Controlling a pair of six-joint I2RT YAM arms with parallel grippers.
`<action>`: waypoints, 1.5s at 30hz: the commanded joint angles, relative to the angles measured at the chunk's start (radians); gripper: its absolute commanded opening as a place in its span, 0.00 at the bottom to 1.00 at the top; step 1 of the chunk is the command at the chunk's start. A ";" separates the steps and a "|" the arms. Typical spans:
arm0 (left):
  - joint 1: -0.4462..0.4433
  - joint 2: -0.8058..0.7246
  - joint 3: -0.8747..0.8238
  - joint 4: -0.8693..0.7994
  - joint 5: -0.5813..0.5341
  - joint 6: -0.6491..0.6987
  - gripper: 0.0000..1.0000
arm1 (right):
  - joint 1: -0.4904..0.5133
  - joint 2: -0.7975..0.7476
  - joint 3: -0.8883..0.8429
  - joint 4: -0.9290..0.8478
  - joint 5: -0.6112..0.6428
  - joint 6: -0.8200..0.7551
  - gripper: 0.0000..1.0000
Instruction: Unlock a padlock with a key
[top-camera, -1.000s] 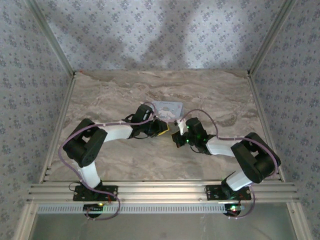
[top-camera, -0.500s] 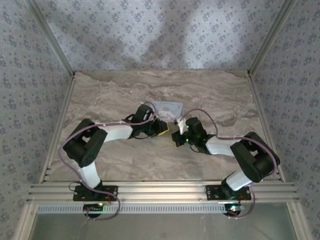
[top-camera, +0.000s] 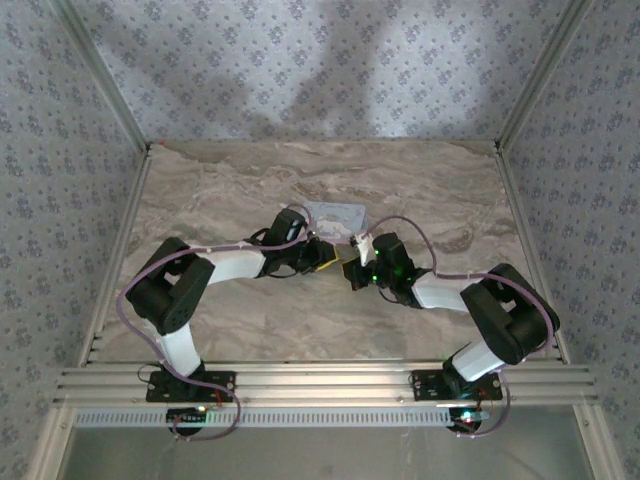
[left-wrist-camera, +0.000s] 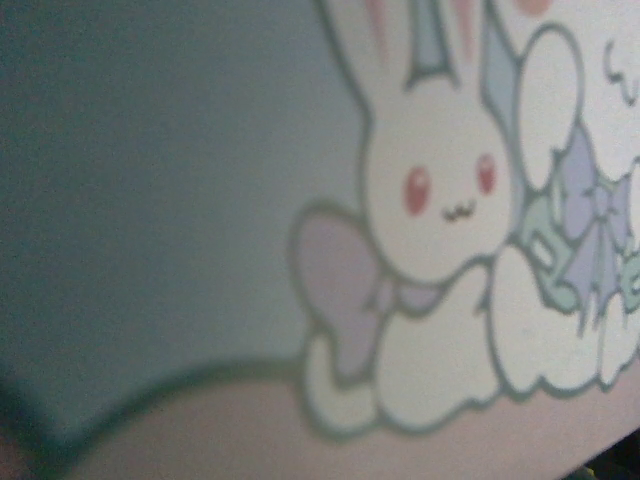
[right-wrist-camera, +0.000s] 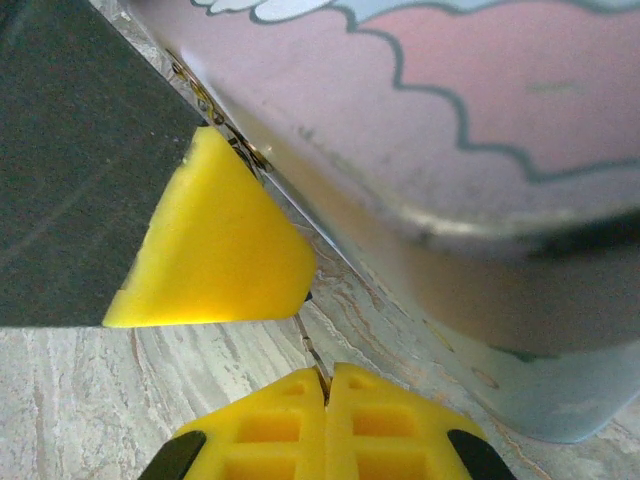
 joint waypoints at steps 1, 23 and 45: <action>-0.010 -0.017 0.022 0.002 0.024 -0.008 0.17 | -0.008 0.004 0.001 0.054 -0.006 0.010 0.00; -0.024 -0.023 0.028 0.012 0.047 -0.037 0.17 | 0.007 0.089 0.000 0.275 0.010 0.005 0.00; -0.019 0.039 0.048 0.017 0.063 -0.060 0.17 | -0.005 0.195 0.013 0.407 -0.029 0.107 0.00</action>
